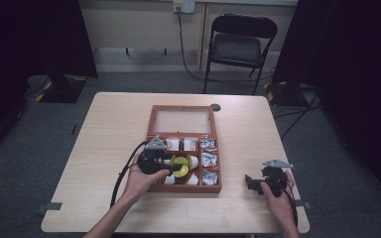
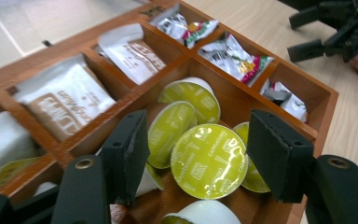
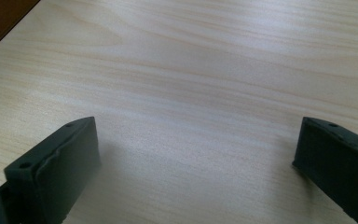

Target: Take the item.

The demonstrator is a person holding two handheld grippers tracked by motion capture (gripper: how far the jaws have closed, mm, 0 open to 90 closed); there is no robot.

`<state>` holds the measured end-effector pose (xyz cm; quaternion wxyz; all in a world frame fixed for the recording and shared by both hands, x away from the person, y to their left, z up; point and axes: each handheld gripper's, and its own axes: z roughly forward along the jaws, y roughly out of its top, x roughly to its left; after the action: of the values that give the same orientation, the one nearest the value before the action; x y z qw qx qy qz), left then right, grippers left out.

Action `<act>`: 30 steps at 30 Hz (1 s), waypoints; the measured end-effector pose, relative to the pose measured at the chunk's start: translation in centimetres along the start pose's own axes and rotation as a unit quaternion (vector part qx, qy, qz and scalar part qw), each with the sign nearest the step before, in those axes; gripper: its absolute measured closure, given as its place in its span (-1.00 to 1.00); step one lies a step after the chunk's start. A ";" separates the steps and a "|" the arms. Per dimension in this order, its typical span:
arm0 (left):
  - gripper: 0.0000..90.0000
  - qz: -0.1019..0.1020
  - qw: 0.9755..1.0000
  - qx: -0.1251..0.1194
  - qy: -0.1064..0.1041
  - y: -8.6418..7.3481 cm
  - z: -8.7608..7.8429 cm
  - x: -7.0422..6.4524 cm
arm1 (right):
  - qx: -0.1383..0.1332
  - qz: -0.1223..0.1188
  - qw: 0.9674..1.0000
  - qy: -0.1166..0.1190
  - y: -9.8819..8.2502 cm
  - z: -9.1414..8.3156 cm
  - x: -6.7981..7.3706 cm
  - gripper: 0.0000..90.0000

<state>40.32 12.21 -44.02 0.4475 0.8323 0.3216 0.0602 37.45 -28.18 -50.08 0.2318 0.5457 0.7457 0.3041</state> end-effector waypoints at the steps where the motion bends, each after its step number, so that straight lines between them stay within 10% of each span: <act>1: -0.13 0.003 1.000 0.007 -0.006 0.0 0.2 0.0 | 0.000 0.000 1.000 0.000 0.0 0.0 0.0 -1.00; 30: -0.23 0.026 0.997 0.069 -0.017 -0.1 3.0 -1.1 | 0.000 0.000 1.000 0.000 0.0 0.0 0.0 -1.00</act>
<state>40.63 9.48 -45.65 0.3923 0.8701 0.2962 0.0354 37.44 -28.18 -50.08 0.2319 0.5456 0.7457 0.3041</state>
